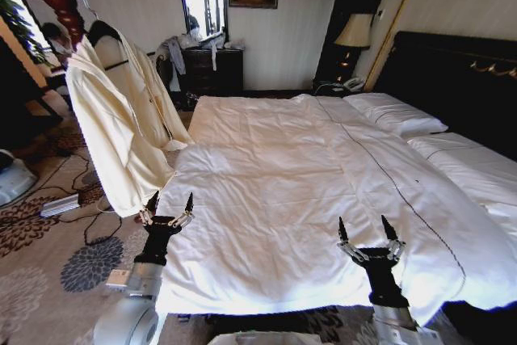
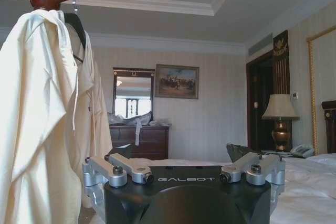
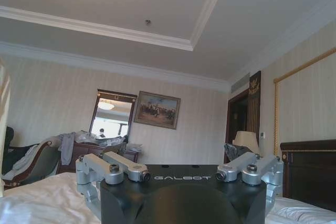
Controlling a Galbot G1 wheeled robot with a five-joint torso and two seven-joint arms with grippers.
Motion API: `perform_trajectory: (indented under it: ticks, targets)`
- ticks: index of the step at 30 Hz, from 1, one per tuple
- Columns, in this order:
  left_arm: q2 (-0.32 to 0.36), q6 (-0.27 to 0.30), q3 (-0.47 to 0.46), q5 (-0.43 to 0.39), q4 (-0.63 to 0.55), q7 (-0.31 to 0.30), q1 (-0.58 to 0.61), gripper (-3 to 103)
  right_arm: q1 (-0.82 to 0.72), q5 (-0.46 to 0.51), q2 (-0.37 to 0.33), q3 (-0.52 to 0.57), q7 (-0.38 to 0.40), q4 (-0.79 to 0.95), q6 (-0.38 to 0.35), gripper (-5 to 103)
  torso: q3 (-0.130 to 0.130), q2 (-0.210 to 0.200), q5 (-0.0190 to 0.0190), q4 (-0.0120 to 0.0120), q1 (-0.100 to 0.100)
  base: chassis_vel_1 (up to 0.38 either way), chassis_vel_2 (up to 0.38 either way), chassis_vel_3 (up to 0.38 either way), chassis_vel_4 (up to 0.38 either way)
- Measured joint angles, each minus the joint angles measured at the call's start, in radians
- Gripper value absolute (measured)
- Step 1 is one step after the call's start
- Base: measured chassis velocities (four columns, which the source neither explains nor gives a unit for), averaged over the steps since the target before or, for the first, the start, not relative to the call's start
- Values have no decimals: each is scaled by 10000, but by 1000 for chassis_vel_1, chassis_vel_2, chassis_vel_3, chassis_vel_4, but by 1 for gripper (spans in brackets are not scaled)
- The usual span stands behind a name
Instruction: Pick up the clothes from the bed and hang them on the clothes hanger.
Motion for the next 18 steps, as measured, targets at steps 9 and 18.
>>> perform_trajectory:
  ticks: [9, 18]
  targets:
    - [7, 8, 4, -10, 11, -7, -8, 100, 2, 8, -2, 2, 0, -6, -1, 100, 1, 0, 0, 0, 0, 0, 0, 0, 0]
    - [12, 14, 5, -13, 11, -11, -11, 100, 2, 12, -3, 2, -1, -6, -1, 100, 0, 0, 0, 0, 0, 0, 0, 0, 0]
